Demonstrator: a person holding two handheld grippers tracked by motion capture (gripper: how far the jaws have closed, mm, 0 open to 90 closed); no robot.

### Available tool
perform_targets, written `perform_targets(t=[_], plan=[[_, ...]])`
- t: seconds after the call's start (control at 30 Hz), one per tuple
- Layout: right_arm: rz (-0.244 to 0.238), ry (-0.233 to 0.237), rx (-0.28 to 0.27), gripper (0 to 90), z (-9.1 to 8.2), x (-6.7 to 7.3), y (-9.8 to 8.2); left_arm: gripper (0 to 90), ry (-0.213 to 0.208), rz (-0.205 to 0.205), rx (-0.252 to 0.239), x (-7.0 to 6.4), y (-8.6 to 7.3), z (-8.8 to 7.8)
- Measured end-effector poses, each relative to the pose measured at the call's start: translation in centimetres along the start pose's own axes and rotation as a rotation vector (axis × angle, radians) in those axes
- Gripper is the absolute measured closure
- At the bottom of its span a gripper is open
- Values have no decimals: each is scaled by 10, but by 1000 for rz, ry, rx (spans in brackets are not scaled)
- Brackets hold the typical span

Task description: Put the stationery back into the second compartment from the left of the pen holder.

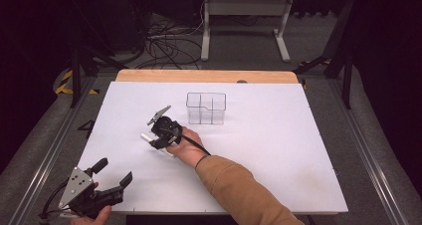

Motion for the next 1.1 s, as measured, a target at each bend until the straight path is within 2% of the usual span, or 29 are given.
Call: perform_targets(t=[0.27,0.33,0.57,0.83,1.1], plan=[[-12,-20,1,643,6,3,1,104,-4,-4,-2,0,1,1],[-22,-36,-2,686,7,4,1,104,-7,-3,-2,0,1,2],[-6,-71,16,769,9,3,-1,104,-10,-3,-2,0,1,3],[-12,-104,18,791,10,3,-1,104,-9,-4,-2,-1,1,3],[-10,-86,0,793,0,5,3,103,-8,-4,-4,0,1,3]])
Point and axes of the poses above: each handheld gripper's, and its own axes: z roughly forward along the jaws, y roughly out of its top, x roughly to its left, the point moved 6 cm from there along z, roughly forward along the jaws, and after that the axes turned 15 degrees about z, right-handed, at the moved point
